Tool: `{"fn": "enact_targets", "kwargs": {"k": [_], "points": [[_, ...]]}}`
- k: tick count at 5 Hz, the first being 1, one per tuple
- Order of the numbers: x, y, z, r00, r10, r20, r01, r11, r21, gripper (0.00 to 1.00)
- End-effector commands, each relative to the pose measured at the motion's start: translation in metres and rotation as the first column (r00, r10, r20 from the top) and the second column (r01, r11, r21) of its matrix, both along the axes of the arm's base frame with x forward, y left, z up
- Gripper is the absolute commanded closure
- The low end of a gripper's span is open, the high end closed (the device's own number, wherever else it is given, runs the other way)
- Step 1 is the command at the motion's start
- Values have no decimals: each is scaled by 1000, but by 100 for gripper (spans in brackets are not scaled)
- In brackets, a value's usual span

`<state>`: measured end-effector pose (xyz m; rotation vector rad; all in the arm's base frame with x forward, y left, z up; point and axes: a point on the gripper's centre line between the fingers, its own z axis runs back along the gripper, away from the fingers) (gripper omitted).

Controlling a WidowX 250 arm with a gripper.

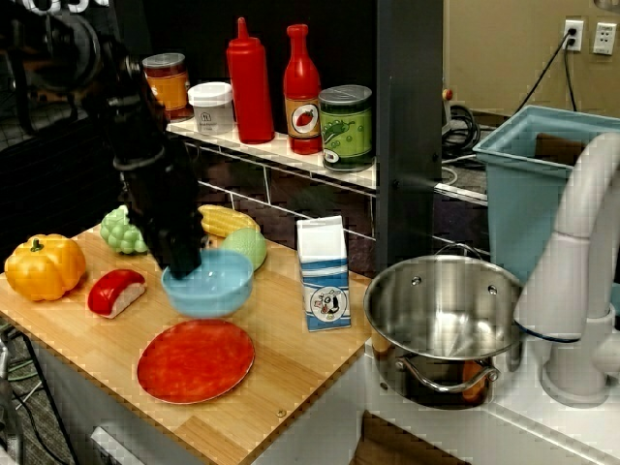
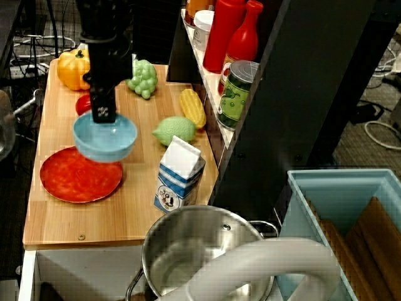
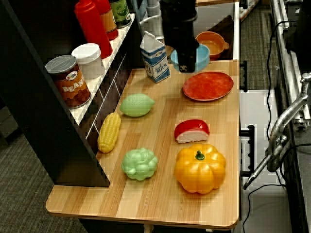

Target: Lift bowl

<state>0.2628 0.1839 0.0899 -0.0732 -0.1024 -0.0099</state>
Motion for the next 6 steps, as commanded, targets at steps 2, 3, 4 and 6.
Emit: {"fn": "enact_targets", "kwargs": {"k": [2, 3, 4, 6], "points": [[25, -3, 86, 998, -38, 56, 41, 998, -46, 100], [25, -3, 91, 998, -46, 50, 48, 998, -49, 100], [25, -2, 91, 998, -44, 49, 46, 998, -44, 100], [25, -1, 95, 998, -38, 45, 41, 998, -52, 100]]}}
